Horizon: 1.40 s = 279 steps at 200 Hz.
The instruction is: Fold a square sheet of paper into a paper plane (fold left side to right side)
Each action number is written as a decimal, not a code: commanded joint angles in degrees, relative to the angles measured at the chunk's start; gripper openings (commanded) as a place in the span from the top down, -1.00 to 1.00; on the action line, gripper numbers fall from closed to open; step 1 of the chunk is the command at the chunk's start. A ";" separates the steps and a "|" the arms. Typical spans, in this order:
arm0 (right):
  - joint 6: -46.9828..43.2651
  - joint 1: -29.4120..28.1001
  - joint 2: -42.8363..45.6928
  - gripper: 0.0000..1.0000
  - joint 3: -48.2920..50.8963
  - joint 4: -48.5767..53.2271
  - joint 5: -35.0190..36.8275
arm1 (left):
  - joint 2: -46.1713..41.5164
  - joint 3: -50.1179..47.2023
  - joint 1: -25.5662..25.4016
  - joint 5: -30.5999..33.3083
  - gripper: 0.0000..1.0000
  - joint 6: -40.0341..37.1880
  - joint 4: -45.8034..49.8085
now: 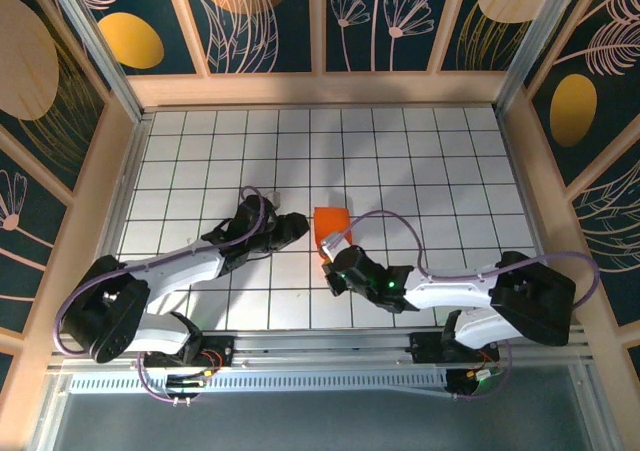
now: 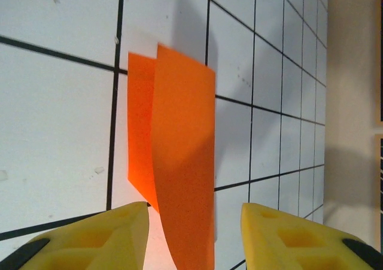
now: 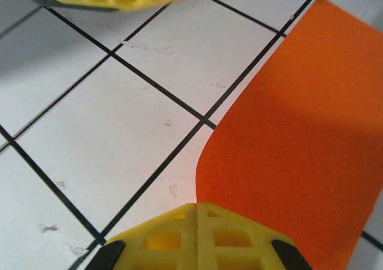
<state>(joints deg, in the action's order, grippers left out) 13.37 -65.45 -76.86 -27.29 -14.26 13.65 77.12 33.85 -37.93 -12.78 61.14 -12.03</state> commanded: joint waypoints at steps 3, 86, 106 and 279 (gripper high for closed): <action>5.67 3.73 1.71 1.00 1.83 -3.72 -15.99 | -0.65 0.01 0.75 0.29 0.21 -2.87 3.68; 11.42 9.79 -1.50 1.00 4.17 -12.00 -33.20 | 14.53 9.37 0.52 -7.54 0.78 -8.41 2.12; 11.64 10.14 -2.49 1.00 4.24 -12.15 -33.85 | 17.86 11.33 0.32 -8.59 0.81 -9.06 1.71; 12.12 14.58 -1.98 1.00 4.79 -5.85 -31.36 | 32.08 18.01 -2.39 -5.77 1.00 -14.46 8.08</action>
<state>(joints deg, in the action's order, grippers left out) 24.82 -52.10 -79.35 -22.74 -22.96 -19.51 106.83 51.77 -40.03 -20.53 47.99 -7.42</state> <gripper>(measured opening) 0.051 0.048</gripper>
